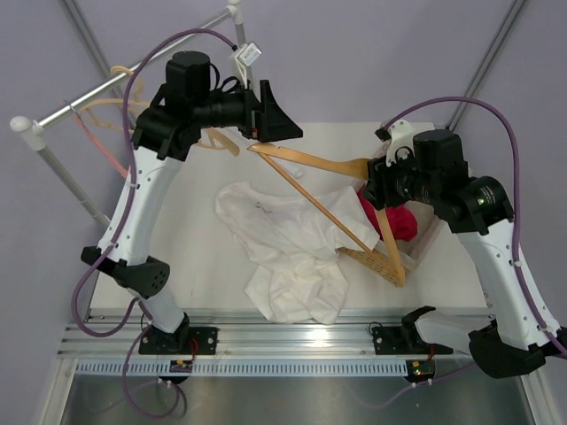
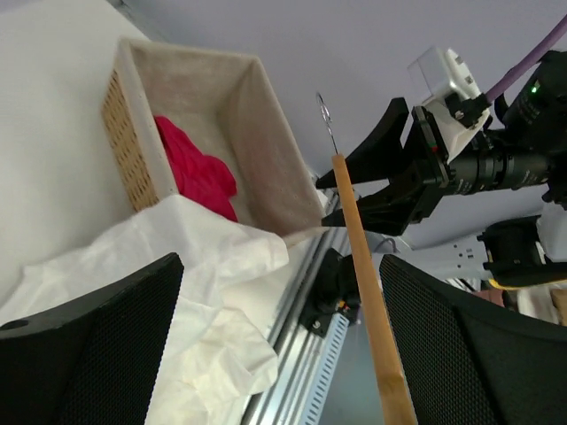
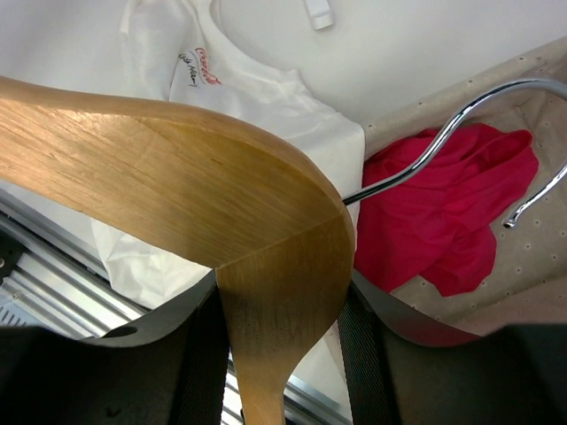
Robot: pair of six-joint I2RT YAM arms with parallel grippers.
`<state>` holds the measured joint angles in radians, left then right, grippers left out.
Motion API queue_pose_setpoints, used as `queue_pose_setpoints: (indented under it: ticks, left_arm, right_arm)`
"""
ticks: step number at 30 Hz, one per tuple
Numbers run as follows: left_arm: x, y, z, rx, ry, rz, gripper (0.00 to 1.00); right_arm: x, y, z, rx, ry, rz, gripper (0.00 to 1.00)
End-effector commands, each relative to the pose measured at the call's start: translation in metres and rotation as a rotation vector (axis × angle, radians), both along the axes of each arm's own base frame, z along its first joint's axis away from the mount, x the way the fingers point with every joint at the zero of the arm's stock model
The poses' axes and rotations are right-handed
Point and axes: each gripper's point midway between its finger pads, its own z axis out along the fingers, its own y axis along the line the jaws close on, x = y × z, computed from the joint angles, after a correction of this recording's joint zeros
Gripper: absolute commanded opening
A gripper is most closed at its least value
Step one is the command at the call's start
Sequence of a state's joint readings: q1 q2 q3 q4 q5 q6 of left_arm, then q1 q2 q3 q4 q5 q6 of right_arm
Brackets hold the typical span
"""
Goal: Remove the t-shirt from the hanger
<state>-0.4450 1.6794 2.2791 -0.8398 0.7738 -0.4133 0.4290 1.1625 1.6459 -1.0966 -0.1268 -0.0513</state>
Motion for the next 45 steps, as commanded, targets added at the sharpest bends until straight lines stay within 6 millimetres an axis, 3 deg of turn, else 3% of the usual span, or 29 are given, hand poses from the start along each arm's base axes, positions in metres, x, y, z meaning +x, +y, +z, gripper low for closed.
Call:
queue_pose_setpoints:
  ticks: [1, 4, 10, 13, 16, 17, 19, 23, 24, 29, 33, 38, 44, 45]
  left_arm:
    - [-0.029, -0.012, -0.001, -0.035, 0.084, -0.168, 0.95]
    - [-0.031, -0.019, -0.021, -0.015, 0.173, -0.206, 0.93]
    - [-0.059, -0.032, -0.026, -0.037, 0.292, -0.354, 0.89]
    - [-0.065, -0.035, -0.029, -0.041, 0.349, -0.383, 0.80]
    - [-0.073, -0.039, -0.034, -0.031, 0.367, -0.403, 0.62]
    - [-0.076, -0.038, -0.035, -0.030, 0.373, -0.403, 0.37]
    - [-0.075, -0.038, -0.047, -0.011, 0.416, -0.388, 0.16]
    - [-0.074, -0.035, -0.070, 0.057, 0.440, -0.341, 0.14]
    - [-0.075, -0.034, -0.072, 0.068, 0.438, -0.331, 0.00]
    - [-0.070, -0.029, -0.073, 0.100, 0.396, -0.277, 0.00]
    - [-0.076, -0.029, -0.058, 0.063, 0.357, -0.310, 0.00]
    - [-0.092, -0.028, -0.032, -0.009, 0.347, -0.379, 0.02]
    - [-0.092, -0.028, -0.034, -0.007, 0.364, -0.368, 0.55]
    - [-0.091, -0.028, -0.035, -0.005, 0.363, -0.362, 0.56]
  right_arm:
    - [0.006, 0.015, 0.016, 0.031, -0.056, 0.089, 0.00]
    - [0.012, 0.016, 0.020, 0.015, -0.054, 0.088, 0.00]
    - [0.033, 0.008, 0.015, -0.064, -0.062, 0.034, 0.00]
    - [0.037, 0.011, 0.021, -0.044, -0.080, 0.032, 0.00]
    - [0.037, 0.016, 0.027, -0.002, -0.094, 0.035, 0.00]
    - [0.036, 0.018, 0.029, 0.006, -0.095, 0.041, 0.00]
    - [0.035, 0.020, 0.033, 0.027, -0.101, 0.047, 0.00]
    - [0.032, 0.027, 0.043, 0.072, -0.096, 0.059, 0.00]
    - [0.030, 0.027, 0.042, 0.072, -0.084, 0.061, 0.00]
    - [0.011, 0.040, 0.061, 0.149, -0.095, 0.156, 0.00]
    - [-0.011, 0.052, 0.084, 0.249, -0.125, 0.245, 0.00]
    - [-0.033, 0.068, 0.096, 0.385, -0.067, 0.313, 0.00]
    - [-0.030, 0.067, 0.102, 0.423, -0.062, 0.262, 0.00]
    - [-0.029, 0.067, 0.102, 0.424, -0.057, 0.257, 0.00]
